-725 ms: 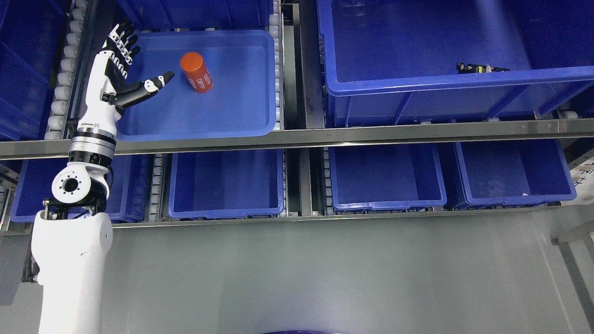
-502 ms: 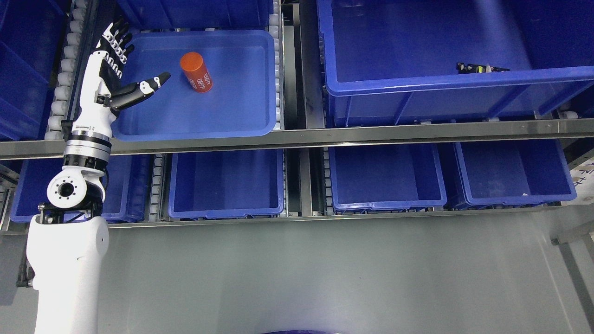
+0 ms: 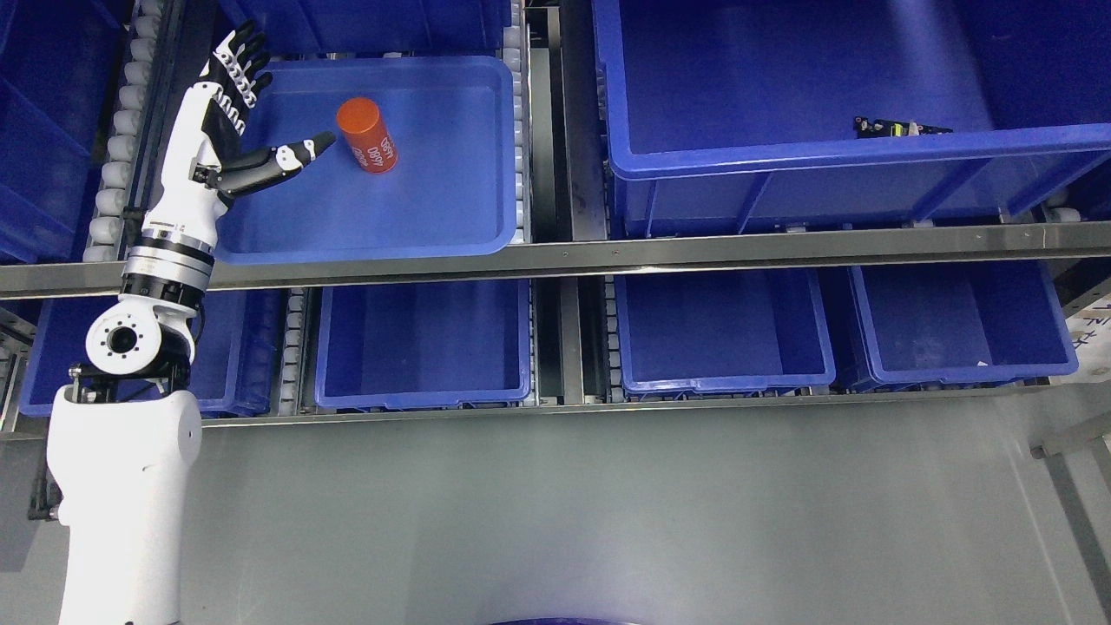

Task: Grab orange capacitor from left shelf to right desk
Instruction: 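Reach the left hand toward the orange capacitor in the blue bin, then close the left hand around the orange capacitor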

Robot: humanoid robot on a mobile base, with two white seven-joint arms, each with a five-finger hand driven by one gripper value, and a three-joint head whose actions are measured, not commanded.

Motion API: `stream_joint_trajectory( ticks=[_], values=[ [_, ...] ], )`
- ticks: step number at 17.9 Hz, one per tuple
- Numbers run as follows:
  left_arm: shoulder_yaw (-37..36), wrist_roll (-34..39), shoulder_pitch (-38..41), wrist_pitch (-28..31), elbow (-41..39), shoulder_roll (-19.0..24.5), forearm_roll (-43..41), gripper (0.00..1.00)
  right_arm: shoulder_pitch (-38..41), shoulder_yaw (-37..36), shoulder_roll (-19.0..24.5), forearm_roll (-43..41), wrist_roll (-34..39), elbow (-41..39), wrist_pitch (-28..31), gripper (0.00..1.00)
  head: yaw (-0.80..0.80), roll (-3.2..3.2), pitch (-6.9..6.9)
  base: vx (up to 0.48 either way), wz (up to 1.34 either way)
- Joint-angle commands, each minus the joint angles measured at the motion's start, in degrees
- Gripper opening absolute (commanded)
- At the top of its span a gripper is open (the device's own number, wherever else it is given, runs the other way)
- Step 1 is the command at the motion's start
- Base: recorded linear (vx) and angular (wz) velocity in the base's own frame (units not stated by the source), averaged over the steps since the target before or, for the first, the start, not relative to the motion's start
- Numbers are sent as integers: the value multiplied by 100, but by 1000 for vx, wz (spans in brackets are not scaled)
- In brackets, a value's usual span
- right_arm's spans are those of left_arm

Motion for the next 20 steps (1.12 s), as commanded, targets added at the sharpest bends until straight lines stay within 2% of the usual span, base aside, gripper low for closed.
stream_joint_trajectory(
  ticks=[1, 3, 7, 20],
  values=[
    [-229, -576, -292, 61, 585, 59, -580, 100, 114, -70, -100, 26, 1, -100, 3, 100, 0, 0, 0, 0, 0],
    [-247, -921, -459, 61, 865, 16, -713, 100, 114, -70, -100, 26, 1, -100, 3, 100, 0, 0, 0, 0, 0],
    [-230, -922, -758, 61, 1384, 33, -924, 100, 114, -70, -100, 26, 1, -100, 3, 100, 0, 0, 0, 0, 0],
    [-467, -922, -934, 43, 2114, -283, -1047, 99, 114, -70, -100, 26, 1, -100, 3, 100, 0, 0, 0, 0, 0]
  ],
)
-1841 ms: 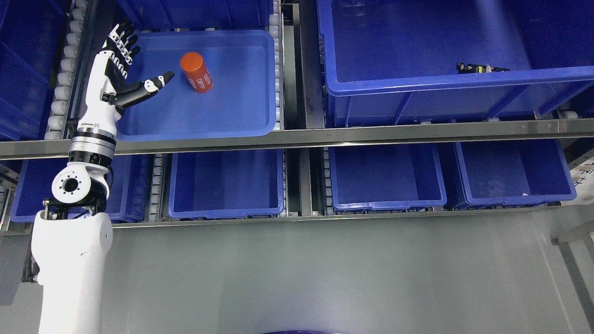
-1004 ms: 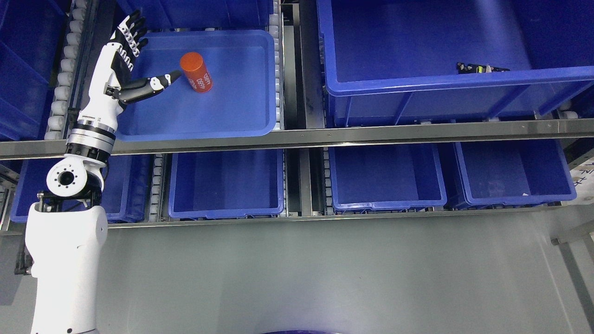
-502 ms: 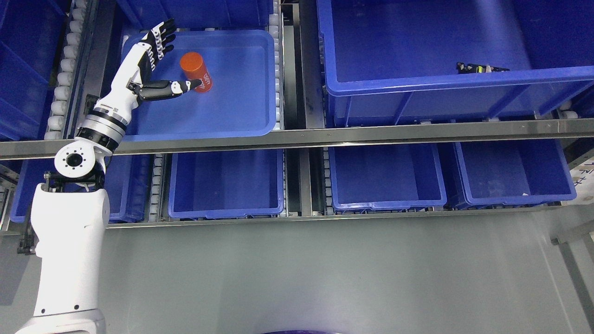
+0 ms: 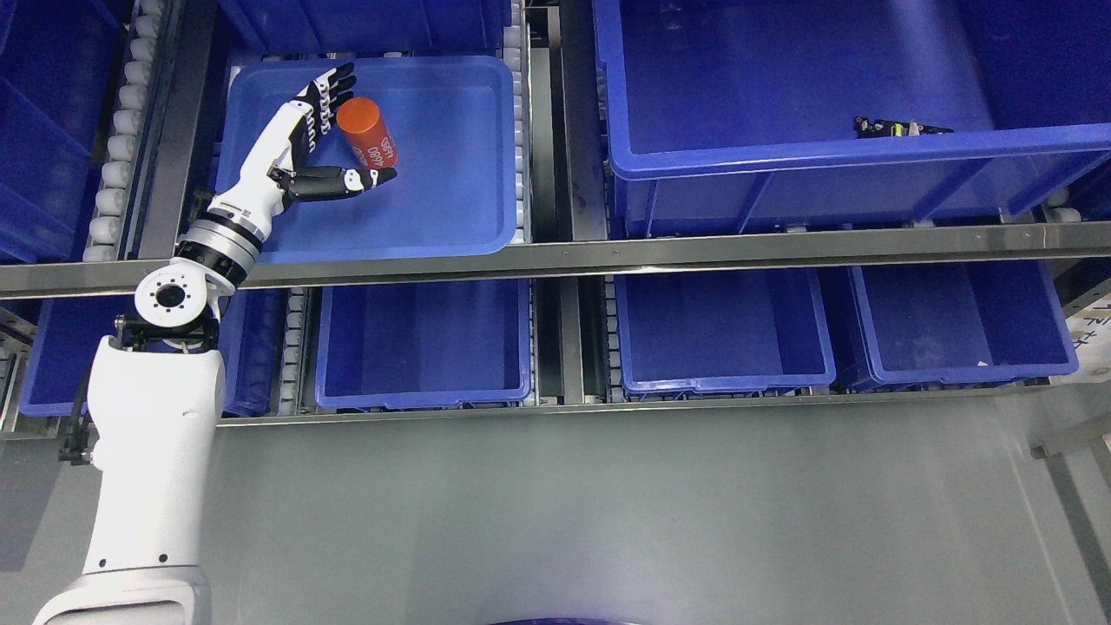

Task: Grab orange capacitor from left shelf to right desk
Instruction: 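Close the left hand around the orange capacitor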

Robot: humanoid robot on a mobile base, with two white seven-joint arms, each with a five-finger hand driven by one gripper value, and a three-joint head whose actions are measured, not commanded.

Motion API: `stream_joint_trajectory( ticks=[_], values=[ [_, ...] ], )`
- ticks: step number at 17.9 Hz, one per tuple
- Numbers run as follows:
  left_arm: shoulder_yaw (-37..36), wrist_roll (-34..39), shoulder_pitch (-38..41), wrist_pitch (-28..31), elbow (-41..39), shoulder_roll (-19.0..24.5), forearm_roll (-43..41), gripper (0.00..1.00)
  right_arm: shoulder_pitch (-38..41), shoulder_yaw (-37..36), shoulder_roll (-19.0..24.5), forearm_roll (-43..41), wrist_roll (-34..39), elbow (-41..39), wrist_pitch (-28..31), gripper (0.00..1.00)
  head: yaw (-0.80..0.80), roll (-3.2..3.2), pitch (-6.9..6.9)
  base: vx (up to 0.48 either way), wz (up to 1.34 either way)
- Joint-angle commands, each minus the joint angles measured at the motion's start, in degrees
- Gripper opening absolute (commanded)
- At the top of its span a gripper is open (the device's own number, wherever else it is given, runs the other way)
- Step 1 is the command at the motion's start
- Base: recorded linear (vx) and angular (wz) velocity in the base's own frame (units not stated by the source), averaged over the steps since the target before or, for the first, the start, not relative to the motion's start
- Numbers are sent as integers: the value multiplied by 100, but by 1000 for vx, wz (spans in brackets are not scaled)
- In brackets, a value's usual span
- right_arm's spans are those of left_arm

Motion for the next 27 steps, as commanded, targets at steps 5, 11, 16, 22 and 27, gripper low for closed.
stream_joint_trajectory(
  ticks=[5, 11, 16, 22, 27],
  values=[
    [77, 38, -487, -46, 1127, -170, -127, 90, 114, -70, -100, 26, 1, -100, 3, 100, 0, 0, 0, 0, 0],
    [315, 38, -514, -63, 1330, -355, -101, 67, 114, -70, -100, 26, 1, -100, 12, 100, 0, 0, 0, 0, 0],
    [561, 3, -584, -203, 1575, -557, -92, 43, 114, -70, -100, 26, 1, -100, 3, 100, 0, 0, 0, 0, 0],
    [772, -24, -768, -871, 2024, -601, -83, 8, 114, -70, -100, 26, 1, -100, 3, 100, 0, 0, 0, 0, 0],
    [1176, -321, -768, -1205, 1701, -1021, 293, 0, 114, -70, -100, 26, 1, -100, 3, 100, 0, 0, 0, 0, 0]
  ],
)
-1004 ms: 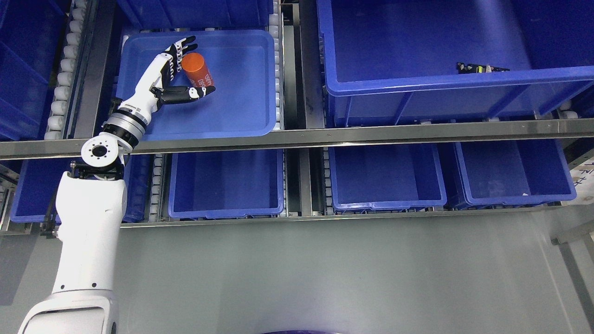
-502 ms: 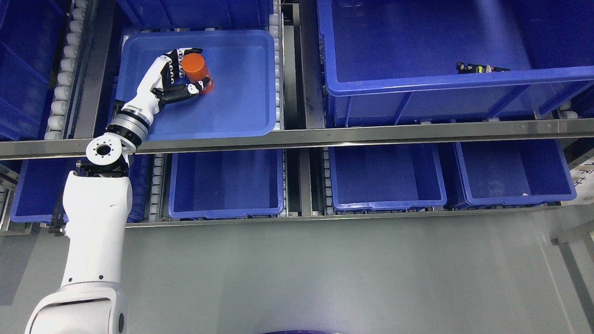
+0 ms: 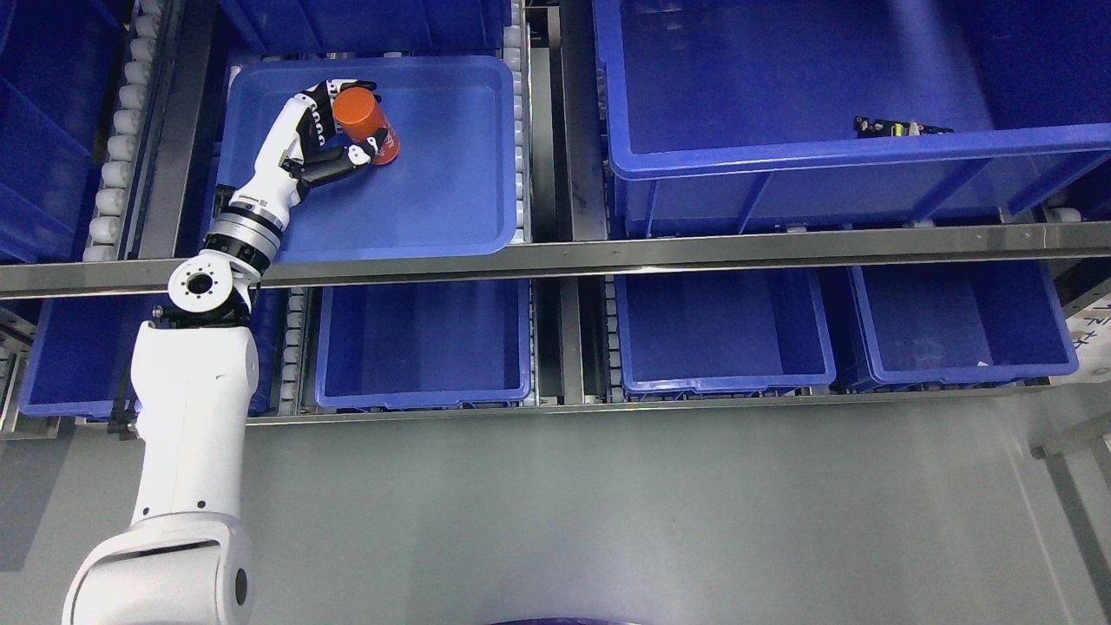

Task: Grab orange capacitor from left shelf to right desk
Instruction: 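Lift the capacitor up and out of the bin with the left hand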

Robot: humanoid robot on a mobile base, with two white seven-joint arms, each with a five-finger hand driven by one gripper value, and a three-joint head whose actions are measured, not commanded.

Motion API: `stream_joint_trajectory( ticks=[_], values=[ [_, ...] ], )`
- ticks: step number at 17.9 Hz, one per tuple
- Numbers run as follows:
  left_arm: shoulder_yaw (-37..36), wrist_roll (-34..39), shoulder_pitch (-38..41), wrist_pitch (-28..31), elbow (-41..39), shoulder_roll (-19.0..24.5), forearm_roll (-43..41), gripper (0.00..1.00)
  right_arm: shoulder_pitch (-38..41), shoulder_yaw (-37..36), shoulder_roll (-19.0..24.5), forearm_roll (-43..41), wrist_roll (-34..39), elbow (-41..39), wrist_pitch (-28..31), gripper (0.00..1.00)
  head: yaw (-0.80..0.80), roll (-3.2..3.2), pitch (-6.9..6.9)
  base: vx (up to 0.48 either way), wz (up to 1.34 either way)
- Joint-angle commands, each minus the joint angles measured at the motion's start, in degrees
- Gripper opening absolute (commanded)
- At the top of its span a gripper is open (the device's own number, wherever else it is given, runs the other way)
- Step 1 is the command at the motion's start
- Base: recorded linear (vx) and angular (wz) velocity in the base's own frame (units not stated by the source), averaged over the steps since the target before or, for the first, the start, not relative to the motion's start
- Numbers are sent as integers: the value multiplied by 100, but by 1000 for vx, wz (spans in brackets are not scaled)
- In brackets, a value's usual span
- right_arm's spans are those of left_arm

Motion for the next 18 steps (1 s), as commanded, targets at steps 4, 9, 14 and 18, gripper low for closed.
stream_joint_trajectory(
  ticks=[4, 9, 14, 18],
  values=[
    [704, -530, 166, -299, -1420, -639, 1154, 1, 114, -70, -100, 26, 1, -100, 5, 100, 0, 0, 0, 0, 0],
    [311, 1040, 184, -1774, -1914, -639, 1226, 0, 114, -70, -100, 26, 1, -100, 5, 100, 0, 0, 0, 0, 0],
    [-271, 1273, 842, -1935, -3004, -639, 1208, 0, 114, -70, -100, 26, 1, -100, 5, 100, 0, 0, 0, 0, 0],
    [-201, 1238, 958, -1935, -3330, -639, 1208, 0, 114, -70, -100, 26, 1, -100, 5, 100, 0, 0, 0, 0, 0]
  ],
)
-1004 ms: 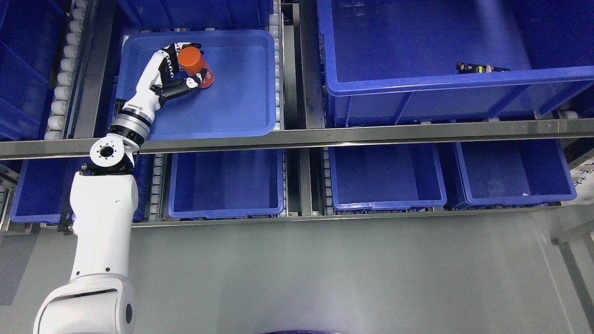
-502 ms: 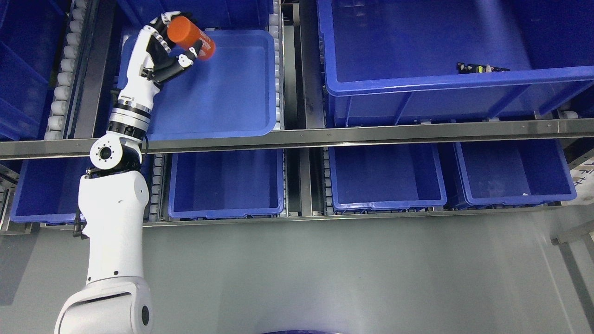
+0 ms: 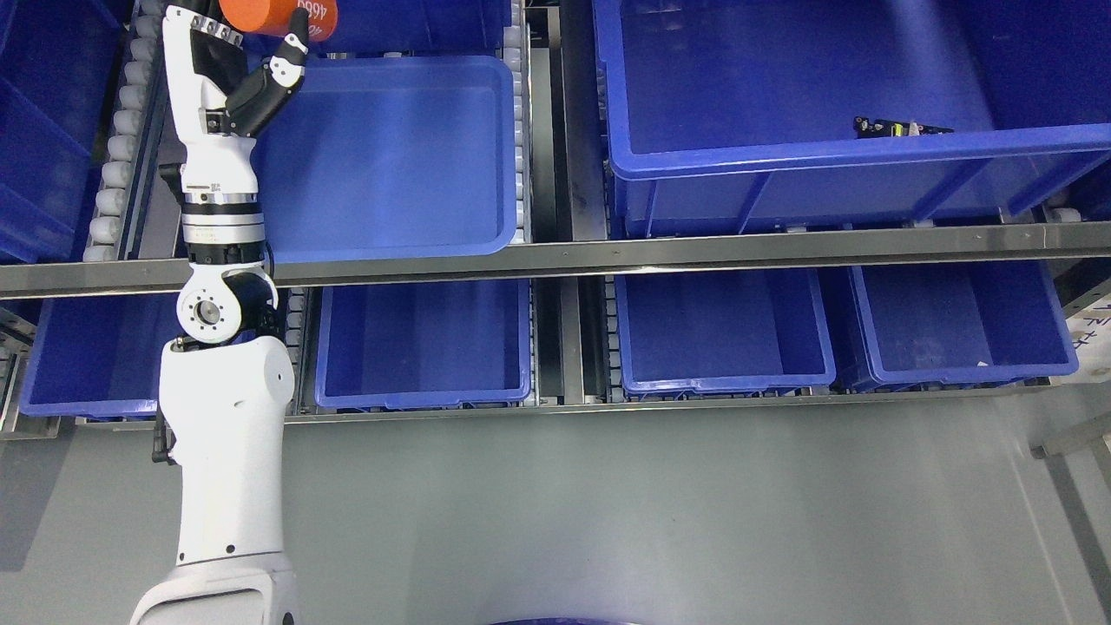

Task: Grab orange capacitor from left shelf to right desk
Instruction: 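Lift the capacitor up and out of the bin with the left hand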

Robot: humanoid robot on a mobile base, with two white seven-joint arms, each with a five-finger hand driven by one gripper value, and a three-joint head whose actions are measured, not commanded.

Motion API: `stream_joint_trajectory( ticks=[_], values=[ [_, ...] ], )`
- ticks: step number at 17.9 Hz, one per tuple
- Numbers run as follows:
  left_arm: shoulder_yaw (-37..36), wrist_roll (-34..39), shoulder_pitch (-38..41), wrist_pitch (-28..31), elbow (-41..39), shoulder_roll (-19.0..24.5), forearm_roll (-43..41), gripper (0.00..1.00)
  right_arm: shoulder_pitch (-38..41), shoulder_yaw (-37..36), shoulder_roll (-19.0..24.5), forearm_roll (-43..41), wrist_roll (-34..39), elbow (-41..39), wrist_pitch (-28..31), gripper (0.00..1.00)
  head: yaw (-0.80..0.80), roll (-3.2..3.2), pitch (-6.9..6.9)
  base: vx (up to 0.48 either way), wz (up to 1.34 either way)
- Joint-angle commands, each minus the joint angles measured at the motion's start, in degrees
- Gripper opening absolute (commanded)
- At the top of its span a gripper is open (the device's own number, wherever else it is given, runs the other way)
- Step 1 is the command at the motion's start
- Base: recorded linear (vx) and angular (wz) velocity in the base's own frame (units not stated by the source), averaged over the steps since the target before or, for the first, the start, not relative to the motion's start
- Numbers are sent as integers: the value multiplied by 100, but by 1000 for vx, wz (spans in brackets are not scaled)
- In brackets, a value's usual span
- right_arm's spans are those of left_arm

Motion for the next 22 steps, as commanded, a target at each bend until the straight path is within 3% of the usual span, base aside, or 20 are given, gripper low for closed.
stream_joint_trajectory(
  ticks=[1, 11, 18, 22],
  values=[
    [-245, 3, 265, -13, -1325, -4, 34, 0, 114, -70, -100, 26, -2, -100, 5, 100, 0, 0, 0, 0, 0],
    [45, -14, 387, -13, -1484, 36, 42, 0, 114, -70, -100, 26, -2, -100, 5, 100, 0, 0, 0, 0, 0],
    [19, -129, 721, -1014, -1879, 27, 43, 0, 114, -70, -100, 26, -2, -100, 5, 100, 0, 0, 0, 0, 0],
    [28, -129, 1019, -1094, -1880, 1, 43, 0, 114, -70, -100, 26, -2, -100, 5, 100, 0, 0, 0, 0, 0]
  ],
)
